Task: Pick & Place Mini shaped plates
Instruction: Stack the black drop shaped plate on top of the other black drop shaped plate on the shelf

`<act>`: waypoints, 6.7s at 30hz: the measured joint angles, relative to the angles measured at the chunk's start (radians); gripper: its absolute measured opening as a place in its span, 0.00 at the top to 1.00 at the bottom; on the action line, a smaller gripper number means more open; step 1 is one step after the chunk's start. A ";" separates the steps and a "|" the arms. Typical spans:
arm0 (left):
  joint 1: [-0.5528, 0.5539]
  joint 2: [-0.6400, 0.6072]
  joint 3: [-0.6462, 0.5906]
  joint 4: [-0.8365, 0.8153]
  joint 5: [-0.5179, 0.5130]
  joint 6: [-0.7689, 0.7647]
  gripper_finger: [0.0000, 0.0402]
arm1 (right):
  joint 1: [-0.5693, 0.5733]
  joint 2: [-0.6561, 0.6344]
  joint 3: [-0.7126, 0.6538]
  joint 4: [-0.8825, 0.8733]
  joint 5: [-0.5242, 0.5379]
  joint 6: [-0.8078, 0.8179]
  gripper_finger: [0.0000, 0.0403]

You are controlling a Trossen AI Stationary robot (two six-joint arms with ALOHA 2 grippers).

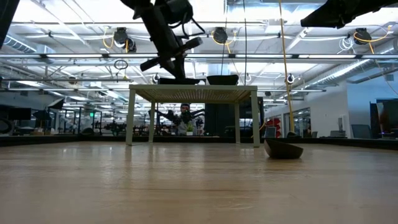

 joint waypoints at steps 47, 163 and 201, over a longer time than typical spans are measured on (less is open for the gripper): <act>-0.340 -0.075 0.002 0.143 -0.135 0.291 0.64 | 0.000 0.000 0.000 0.000 0.000 0.000 0.71; -0.182 -0.080 0.015 -0.099 -0.300 -0.028 0.99 | 0.000 0.000 0.000 0.000 0.000 0.000 0.71; -0.152 0.000 0.014 -0.043 -0.316 -0.336 0.99 | 0.000 0.000 -0.001 0.000 0.000 0.000 0.71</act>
